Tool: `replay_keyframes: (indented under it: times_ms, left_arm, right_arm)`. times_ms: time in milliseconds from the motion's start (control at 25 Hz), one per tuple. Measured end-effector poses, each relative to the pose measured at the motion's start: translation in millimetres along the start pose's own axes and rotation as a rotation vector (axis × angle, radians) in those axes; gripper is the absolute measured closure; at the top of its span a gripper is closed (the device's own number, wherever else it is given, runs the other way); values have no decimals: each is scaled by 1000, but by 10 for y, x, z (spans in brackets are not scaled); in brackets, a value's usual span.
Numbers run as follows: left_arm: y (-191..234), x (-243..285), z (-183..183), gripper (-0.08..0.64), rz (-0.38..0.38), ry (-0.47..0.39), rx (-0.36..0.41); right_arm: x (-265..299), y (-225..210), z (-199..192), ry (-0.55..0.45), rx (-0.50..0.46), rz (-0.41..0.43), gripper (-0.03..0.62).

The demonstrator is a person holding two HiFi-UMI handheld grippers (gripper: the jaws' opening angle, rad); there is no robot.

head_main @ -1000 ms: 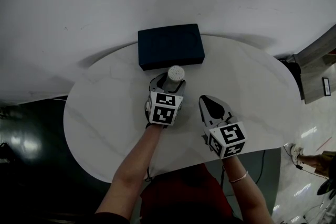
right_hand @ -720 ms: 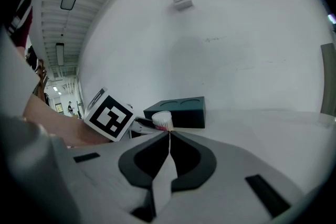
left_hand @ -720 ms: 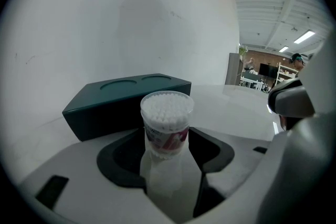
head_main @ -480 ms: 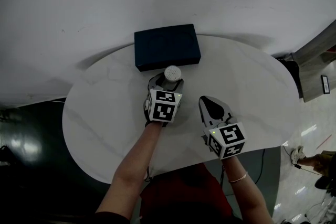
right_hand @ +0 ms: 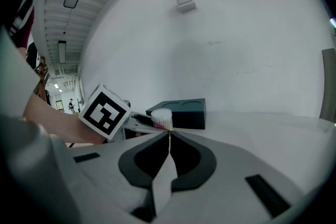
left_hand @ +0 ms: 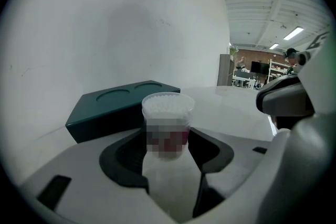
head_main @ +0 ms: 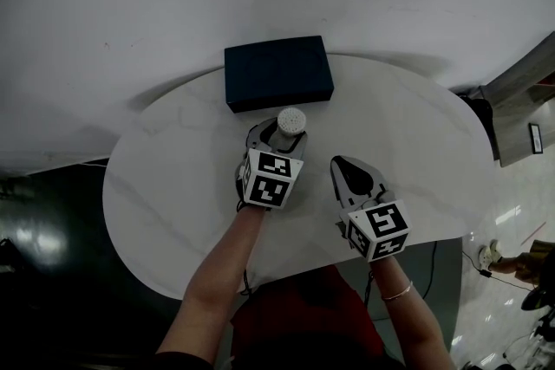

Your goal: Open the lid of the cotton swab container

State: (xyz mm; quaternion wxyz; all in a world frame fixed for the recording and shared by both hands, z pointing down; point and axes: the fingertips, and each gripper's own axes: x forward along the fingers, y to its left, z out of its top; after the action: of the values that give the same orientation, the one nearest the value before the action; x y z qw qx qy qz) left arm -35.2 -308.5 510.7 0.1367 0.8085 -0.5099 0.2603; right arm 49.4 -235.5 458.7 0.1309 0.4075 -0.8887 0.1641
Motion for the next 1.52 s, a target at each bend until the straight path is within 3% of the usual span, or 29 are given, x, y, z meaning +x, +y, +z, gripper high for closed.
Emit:
replay_keyframes:
  times_ms: [560, 1080, 1520]
  left_arm:
    - [-177, -711, 60, 299, -75, -22, 41]
    - [-304, -1159, -149, 299, -118, -26, 45]
    - [-419, -1403, -301, 299, -162, -15, 76]
  right_arm:
    - [-180, 488, 394, -63, -57, 58, 575]
    - [-315, 1051, 376, -25, -102, 144, 569]
    - [-388, 1288, 224, 31, -114, 151, 466]
